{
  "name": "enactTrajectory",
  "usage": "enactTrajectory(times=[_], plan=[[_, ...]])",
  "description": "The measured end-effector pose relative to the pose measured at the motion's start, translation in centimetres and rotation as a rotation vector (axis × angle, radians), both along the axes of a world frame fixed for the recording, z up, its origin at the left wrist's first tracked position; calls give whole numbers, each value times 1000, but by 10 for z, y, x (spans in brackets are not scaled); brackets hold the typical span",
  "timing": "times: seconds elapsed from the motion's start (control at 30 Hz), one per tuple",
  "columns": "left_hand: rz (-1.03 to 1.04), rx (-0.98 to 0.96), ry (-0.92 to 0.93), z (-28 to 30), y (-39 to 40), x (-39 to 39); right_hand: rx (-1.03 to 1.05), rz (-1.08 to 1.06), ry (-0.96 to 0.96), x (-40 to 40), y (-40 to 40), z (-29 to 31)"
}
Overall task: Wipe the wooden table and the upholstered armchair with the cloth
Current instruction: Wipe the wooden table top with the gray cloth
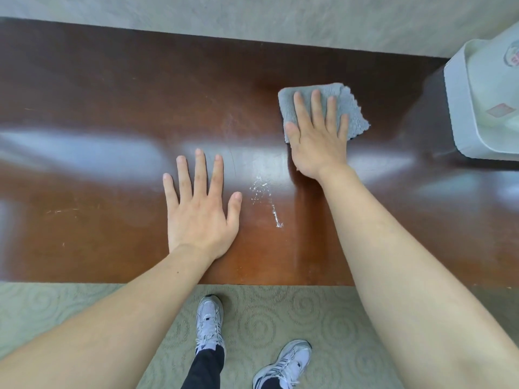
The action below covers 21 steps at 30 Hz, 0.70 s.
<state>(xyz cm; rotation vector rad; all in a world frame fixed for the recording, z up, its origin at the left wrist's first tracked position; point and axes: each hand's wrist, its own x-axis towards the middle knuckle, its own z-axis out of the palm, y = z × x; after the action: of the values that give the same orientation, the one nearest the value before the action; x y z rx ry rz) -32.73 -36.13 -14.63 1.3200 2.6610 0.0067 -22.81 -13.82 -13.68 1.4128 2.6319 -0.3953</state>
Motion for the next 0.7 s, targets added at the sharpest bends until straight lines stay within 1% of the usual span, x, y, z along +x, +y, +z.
enactTrajectory(times=[0.07,0.13,0.2,0.33,0.4,0.47,0.53,0.7], plan=[[-1,-2,0,0,0,0,-15,11,14,0,1,1],[-5,-4,2,0,-1,0,-9,4,52,13,-18,1],[-5,-9,7,1,1,0,-7,-22,69,34,-53,4],[-5,-19,8,4,1,0,-25,-48,35,87,-142,12],[-6,-28,5,5,1,0,-32,-40,12,106,-165,13],[-7,-35,6,6,1,0,-31,-24,-5,108,-155,10],[-9,-36,0,7,1,0,-10,-26,1,95,-123,7],[-19,0,15,6,0,-3,69,-59,-12,56,13,0]])
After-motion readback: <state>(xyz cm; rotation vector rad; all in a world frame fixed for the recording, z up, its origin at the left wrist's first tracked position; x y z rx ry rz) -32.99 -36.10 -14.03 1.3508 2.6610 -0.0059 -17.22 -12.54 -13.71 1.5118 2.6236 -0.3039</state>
